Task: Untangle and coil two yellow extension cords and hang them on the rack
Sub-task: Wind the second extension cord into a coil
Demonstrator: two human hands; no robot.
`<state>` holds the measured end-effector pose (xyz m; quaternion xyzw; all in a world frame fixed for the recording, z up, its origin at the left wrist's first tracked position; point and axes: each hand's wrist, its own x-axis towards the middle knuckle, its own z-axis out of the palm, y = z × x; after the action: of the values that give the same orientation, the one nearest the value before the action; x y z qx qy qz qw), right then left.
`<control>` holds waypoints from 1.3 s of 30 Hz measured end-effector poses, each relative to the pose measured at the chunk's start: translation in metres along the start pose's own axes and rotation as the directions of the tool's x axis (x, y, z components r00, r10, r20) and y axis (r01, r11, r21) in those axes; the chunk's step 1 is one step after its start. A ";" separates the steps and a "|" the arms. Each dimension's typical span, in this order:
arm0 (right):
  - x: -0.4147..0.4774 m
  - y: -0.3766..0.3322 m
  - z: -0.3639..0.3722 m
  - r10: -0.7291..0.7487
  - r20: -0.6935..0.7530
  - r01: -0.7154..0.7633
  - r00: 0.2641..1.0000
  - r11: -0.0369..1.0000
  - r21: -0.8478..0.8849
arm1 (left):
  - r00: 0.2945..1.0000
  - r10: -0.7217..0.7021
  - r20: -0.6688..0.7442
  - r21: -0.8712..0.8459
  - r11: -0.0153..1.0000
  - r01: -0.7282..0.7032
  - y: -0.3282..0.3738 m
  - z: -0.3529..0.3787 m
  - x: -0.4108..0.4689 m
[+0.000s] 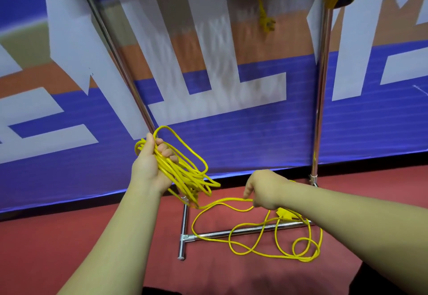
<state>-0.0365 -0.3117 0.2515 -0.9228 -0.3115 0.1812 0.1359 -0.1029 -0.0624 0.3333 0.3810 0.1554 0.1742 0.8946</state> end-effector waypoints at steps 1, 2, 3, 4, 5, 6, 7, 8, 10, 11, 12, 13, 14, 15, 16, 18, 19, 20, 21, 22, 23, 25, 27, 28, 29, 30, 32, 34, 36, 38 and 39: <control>-0.002 -0.005 -0.001 -0.028 0.023 0.028 0.999 0.999 -0.015 | 1.000 0.009 -0.030 0.010 1.000 -0.009 0.000 -0.002 0.002; -0.004 -0.011 -0.003 -0.051 0.037 0.051 0.998 0.998 -0.022 | 0.998 0.018 -0.059 0.023 1.000 -0.017 -0.001 -0.004 0.004; -0.008 -0.016 -0.007 -0.068 0.043 0.069 0.997 0.997 -0.026 | 0.996 0.026 -0.085 0.041 0.999 -0.022 -0.002 -0.006 0.005; -0.012 -0.021 -0.011 -0.087 0.039 0.088 0.995 0.996 -0.026 | 0.994 0.033 -0.106 0.062 0.998 -0.027 -0.003 -0.008 0.006; -0.016 -0.025 -0.016 -0.106 0.027 0.106 0.994 0.994 -0.020 | 0.992 0.042 -0.121 0.084 0.996 -0.032 -0.004 -0.009 0.007; -0.020 -0.029 -0.021 -0.122 0.016 0.123 0.992 0.992 -0.010 | 0.990 0.048 -0.133 0.106 0.994 -0.034 -0.005 -0.011 0.008; -0.026 -0.033 -0.027 -0.141 0.007 0.141 0.990 0.990 -0.004 | 0.988 0.050 -0.143 0.125 0.992 -0.032 -0.007 -0.012 0.009; -0.032 -0.036 -0.032 -0.155 0.001 0.155 0.988 0.988 -0.001 | 0.987 0.047 -0.153 0.140 0.990 -0.025 -0.008 -0.014 0.010; -0.043 -0.042 -0.044 -0.174 -0.018 0.174 0.985 0.984 0.034 | 0.986 0.030 -0.165 0.157 0.988 -0.004 -0.010 -0.018 0.013; -0.048 -0.044 -0.049 -0.179 -0.037 0.181 0.983 0.981 0.069 | 0.986 0.022 -0.167 0.171 0.985 0.007 -0.012 -0.020 0.014; -0.053 -0.044 -0.054 -0.183 -0.057 0.188 0.981 0.976 0.112 | 0.986 0.015 -0.165 0.193 0.981 0.018 -0.015 -0.020 0.014; -0.057 -0.045 -0.059 -0.188 -0.073 0.197 0.979 0.969 0.150 | 0.986 0.008 -0.164 0.219 0.975 0.029 -0.018 -0.019 0.013; -0.061 -0.045 -0.063 -0.195 -0.088 0.208 0.977 0.962 0.175 | 0.986 0.001 -0.168 0.241 0.970 0.040 -0.022 -0.017 0.012; -0.065 -0.045 -0.066 -0.202 -0.100 0.218 0.974 0.957 0.193 | 0.984 -0.004 -0.177 0.259 0.964 0.050 -0.025 -0.015 0.012; -0.068 -0.044 -0.068 -0.207 -0.109 0.226 0.972 0.953 0.203 | 0.983 -0.009 -0.184 0.277 0.959 0.061 -0.028 -0.014 0.012; -0.071 -0.042 -0.071 -0.211 -0.132 0.236 0.968 0.947 0.218 | 0.981 -0.028 -0.194 0.309 0.947 0.088 -0.034 -0.013 0.012; -0.072 -0.039 -0.071 -0.210 -0.144 0.238 0.967 0.946 0.221 | 0.979 -0.039 -0.198 0.317 0.943 0.102 -0.037 -0.013 0.013; -0.071 -0.037 -0.072 -0.204 -0.154 0.235 0.967 0.947 0.220 | 0.978 -0.049 -0.201 0.320 0.941 0.113 -0.039 -0.012 0.013; -0.070 -0.035 -0.071 -0.199 -0.153 0.231 0.968 0.947 0.225 | 0.978 -0.059 -0.200 0.316 0.941 0.122 -0.041 -0.011 0.013; -0.070 -0.033 -0.070 -0.199 -0.136 0.227 0.970 0.946 0.233 | 0.979 -0.072 -0.193 0.305 0.943 0.130 -0.043 -0.009 0.012; -0.069 -0.032 -0.066 -0.201 -0.102 0.220 0.974 0.947 0.235 | 0.980 -0.086 -0.182 0.287 0.948 0.137 -0.044 -0.007 0.010; -0.068 -0.032 -0.056 -0.200 -0.012 0.199 0.980 0.962 0.186 | 0.982 -0.105 -0.159 0.225 0.964 0.140 -0.043 -0.001 0.008; -0.065 -0.033 -0.045 -0.191 0.066 0.184 0.979 0.979 0.093 | 0.983 -0.116 -0.142 0.157 0.978 0.138 -0.041 0.003 0.006; -0.063 -0.033 -0.041 -0.183 0.091 0.179 0.979 0.983 0.047 | 0.983 -0.121 -0.136 0.133 0.981 0.139 -0.040 0.005 0.005; -0.061 -0.033 -0.038 -0.172 0.106 0.173 0.979 0.985 0.002 | 0.984 -0.125 -0.130 0.117 0.983 0.140 -0.038 0.006 0.004; -0.059 -0.033 -0.037 -0.161 0.111 0.166 0.981 0.985 -0.037 | 0.984 -0.129 -0.125 0.106 0.984 0.142 -0.037 0.007 0.003; -0.059 -0.033 -0.040 -0.149 0.107 0.159 0.983 0.982 -0.098 | 0.983 -0.135 -0.121 0.096 0.985 0.147 -0.035 0.008 0.003; -0.059 -0.031 -0.043 -0.149 0.085 0.160 0.985 0.978 -0.136 | 0.983 -0.133 -0.123 0.100 0.984 0.146 -0.034 0.007 0.003; -0.059 -0.028 -0.046 -0.139 0.046 0.144 0.989 0.980 -0.140 | 0.984 -0.131 -0.123 0.109 0.983 0.144 -0.034 0.005 0.004; -0.057 -0.025 -0.048 -0.135 0.005 0.134 0.991 0.982 -0.133 | 0.983 -0.133 -0.125 0.126 0.981 0.148 -0.034 0.001 0.006; -0.056 -0.024 -0.050 -0.135 -0.018 0.132 0.991 0.984 -0.120 | 0.983 -0.136 -0.124 0.137 0.979 0.153 -0.035 -0.001 0.008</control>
<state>-0.0698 -0.3347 0.3189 -0.9085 -0.3813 0.1410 0.0969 -0.0899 -0.0809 0.3059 0.4225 0.2459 0.1183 0.8643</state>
